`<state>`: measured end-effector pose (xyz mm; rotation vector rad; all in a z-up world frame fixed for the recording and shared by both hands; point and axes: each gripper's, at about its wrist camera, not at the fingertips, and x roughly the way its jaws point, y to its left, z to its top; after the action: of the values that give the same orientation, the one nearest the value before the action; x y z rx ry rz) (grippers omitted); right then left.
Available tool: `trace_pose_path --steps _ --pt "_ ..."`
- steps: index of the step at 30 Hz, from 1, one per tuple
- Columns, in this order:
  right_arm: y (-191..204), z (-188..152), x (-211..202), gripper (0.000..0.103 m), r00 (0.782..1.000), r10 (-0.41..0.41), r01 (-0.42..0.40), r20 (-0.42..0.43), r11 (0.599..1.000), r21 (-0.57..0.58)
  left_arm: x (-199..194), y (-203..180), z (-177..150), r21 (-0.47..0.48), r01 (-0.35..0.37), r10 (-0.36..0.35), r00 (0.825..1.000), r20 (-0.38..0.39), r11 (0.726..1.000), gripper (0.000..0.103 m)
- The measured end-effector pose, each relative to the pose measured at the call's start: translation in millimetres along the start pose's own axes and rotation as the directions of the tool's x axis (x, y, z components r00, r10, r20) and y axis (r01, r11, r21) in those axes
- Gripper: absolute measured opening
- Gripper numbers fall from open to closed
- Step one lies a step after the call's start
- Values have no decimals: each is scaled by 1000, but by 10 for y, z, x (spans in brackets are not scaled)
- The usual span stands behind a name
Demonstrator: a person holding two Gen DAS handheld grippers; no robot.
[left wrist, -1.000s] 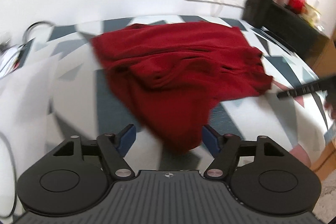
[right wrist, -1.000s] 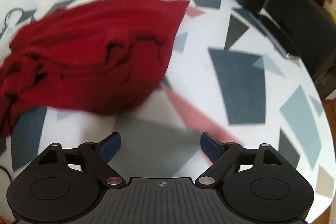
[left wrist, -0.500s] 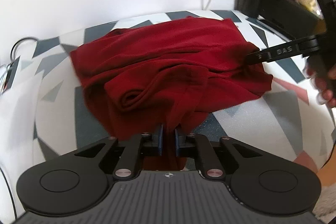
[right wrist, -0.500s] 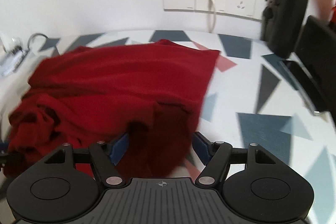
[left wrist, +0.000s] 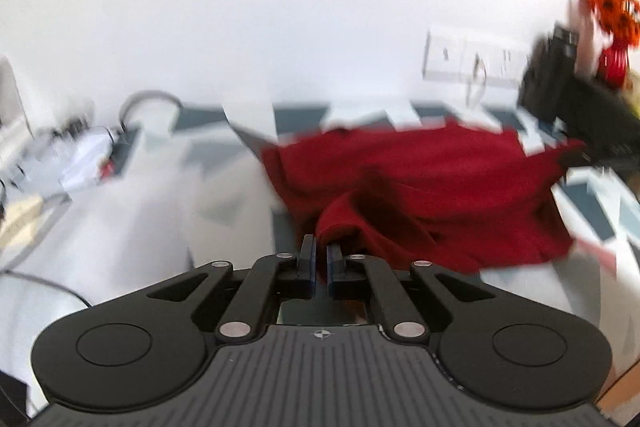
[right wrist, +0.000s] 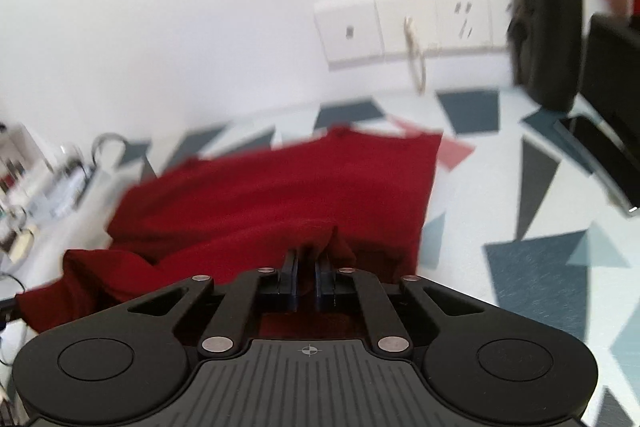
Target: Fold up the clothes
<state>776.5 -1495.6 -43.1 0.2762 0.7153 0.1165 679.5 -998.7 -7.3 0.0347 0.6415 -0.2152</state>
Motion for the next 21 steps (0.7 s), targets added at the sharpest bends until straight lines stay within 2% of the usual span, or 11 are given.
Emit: trace_pose_path --steps 4,8,12,16,19,21 --pt "-47 85 -551 6 994 -40 36 100 998 44 -320 151 200 4 17 -17 994 106 1000 5" --pt "-114 -169 -1003 6 991 -110 102 81 990 100 -564 226 188 32 83 -86 988 126 996 5" --pt "-181 -453 -1444 6 982 -180 171 48 973 153 -639 314 -102 38 160 -162 986 36 986 4" --pt "-250 -788 -1822 6 969 -245 241 -5 948 209 -565 468 -545 -46 204 -208 973 -98 978 4" --pt "-299 -1181 -1810 6 953 -285 303 -107 916 264 -406 542 -814 -94 245 -260 945 -200 965 4" --pt "-308 -1385 -1747 6 937 -318 346 -144 897 276 -291 596 -923 -170 287 -322 914 -248 943 5"
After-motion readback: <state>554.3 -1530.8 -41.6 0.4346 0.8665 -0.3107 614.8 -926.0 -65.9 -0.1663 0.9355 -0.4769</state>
